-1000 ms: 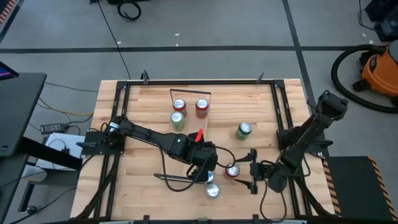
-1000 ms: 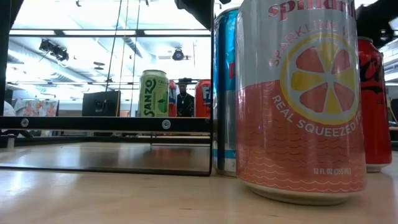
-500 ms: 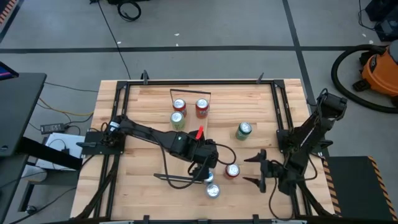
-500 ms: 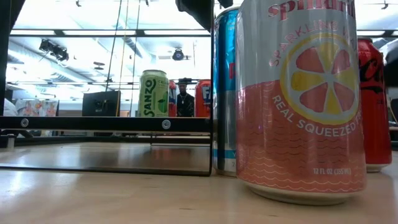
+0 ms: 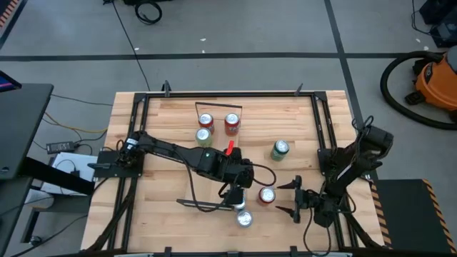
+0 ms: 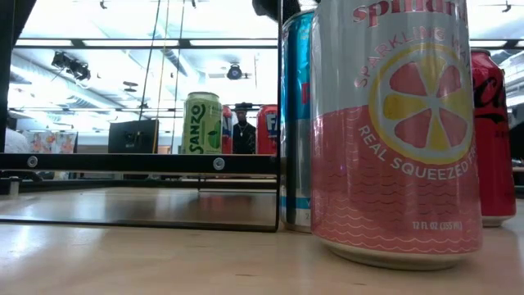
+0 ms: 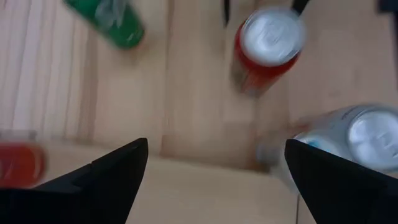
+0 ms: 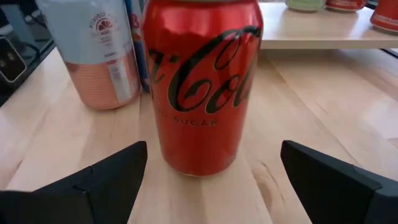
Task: Place canned beverage on shelf
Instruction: Put the red black soda can on the shelf
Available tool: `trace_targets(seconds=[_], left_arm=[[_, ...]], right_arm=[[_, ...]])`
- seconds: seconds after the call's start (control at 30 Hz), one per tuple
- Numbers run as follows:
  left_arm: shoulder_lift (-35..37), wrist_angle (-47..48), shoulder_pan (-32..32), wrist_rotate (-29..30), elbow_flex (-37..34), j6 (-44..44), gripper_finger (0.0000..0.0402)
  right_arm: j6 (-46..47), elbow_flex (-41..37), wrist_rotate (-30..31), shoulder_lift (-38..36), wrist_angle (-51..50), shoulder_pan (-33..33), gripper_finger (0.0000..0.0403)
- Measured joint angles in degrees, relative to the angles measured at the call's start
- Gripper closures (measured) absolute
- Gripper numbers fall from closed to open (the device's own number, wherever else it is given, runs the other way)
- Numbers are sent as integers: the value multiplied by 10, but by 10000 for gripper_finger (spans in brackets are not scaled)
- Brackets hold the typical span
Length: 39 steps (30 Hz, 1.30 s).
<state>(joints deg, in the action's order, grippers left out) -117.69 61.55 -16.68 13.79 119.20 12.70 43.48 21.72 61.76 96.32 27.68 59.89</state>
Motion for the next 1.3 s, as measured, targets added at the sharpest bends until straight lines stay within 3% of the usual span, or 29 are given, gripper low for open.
trace_targets(seconds=[0.17,0.33,0.7,1.0,1.3], left_arm=[[-2,-95,9,-35,0,-72,13],[-10,-187,24,-69,-22,-120,13],[-11,-197,61,-159,-58,-164,13],[-11,-155,93,-169,-55,-257,13],[-14,-145,103,-261,-56,-275,13]], right_arm=[[-1,0,-4,39,36,-23,21],[-2,0,-50,52,60,-55,21],[-22,21,-107,62,74,-132,21],[14,37,-111,67,73,-167,21],[-8,38,-121,67,78,-196,21]])
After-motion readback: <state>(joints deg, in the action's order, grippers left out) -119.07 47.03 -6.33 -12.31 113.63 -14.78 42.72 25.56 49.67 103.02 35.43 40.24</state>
